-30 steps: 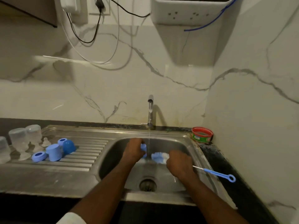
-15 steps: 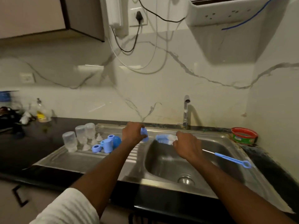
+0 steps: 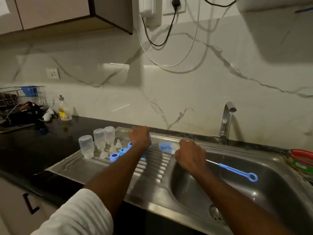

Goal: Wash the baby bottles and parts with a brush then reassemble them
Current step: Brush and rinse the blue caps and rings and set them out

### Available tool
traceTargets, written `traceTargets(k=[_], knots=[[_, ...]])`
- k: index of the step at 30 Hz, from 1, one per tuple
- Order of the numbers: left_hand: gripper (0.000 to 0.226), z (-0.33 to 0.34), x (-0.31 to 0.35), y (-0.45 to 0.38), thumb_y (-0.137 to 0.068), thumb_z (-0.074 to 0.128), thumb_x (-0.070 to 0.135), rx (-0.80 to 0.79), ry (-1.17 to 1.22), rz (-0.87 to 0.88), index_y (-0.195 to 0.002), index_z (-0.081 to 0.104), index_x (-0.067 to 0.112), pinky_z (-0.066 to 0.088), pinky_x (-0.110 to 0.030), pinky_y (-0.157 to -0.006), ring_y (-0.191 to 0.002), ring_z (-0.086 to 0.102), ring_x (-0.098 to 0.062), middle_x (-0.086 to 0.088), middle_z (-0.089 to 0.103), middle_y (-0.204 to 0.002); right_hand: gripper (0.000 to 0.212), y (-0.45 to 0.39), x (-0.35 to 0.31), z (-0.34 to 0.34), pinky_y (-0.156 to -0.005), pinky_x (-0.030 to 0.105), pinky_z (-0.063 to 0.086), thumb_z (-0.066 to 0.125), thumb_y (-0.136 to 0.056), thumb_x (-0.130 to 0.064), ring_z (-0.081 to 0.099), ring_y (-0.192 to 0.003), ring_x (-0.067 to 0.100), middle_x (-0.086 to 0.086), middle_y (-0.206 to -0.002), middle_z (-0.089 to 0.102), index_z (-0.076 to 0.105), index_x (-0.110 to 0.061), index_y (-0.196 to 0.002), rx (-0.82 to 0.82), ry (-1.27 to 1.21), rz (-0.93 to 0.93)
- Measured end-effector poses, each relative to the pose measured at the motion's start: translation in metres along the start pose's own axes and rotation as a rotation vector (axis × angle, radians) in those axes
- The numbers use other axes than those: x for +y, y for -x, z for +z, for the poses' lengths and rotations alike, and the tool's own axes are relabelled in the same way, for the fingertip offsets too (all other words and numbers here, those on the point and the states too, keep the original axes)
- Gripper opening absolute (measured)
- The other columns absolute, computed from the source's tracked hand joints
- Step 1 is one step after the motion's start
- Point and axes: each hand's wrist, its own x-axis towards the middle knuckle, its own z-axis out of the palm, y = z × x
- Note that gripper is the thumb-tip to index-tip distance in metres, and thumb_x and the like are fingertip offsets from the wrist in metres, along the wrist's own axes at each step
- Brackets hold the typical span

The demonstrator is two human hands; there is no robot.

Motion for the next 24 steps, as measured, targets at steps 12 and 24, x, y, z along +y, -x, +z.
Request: traceTargets(k=[12, 24], knots=[[0.05, -0.006, 0.007, 0.009, -0.082, 0.074, 0.028, -0.181, -0.134, -0.017, -0.128, 0.057, 0.018, 0.039, -0.047, -0.104, -0.128, 0.05, -0.034, -0.012, 0.059, -0.133, 0.021, 0.009, 0.035, -0.004, -0.074, 0.029, 0.038, 0.052, -0.1, -0.038, 0.063, -0.101, 0.02, 0.001, -0.114, 0.067, 0.059, -0.021, -0.111, -0.021, 0.031, 0.052], [0.046, -0.064, 0.032, 0.084, -0.089, 0.069, 0.044, -0.024, -0.038, 0.187, -0.129, 0.06, 0.022, 0.037, -0.043, -0.104, -0.125, 0.05, -0.028, -0.007, 0.063, -0.127, 0.025, 0.099, 0.04, -0.074, -0.076, 0.028, 0.041, 0.054, -0.098, -0.04, 0.067, -0.104, 0.021, -0.008, -0.109, 0.069, 0.07, -0.026, -0.112, 0.039, 0.004, 0.111]])
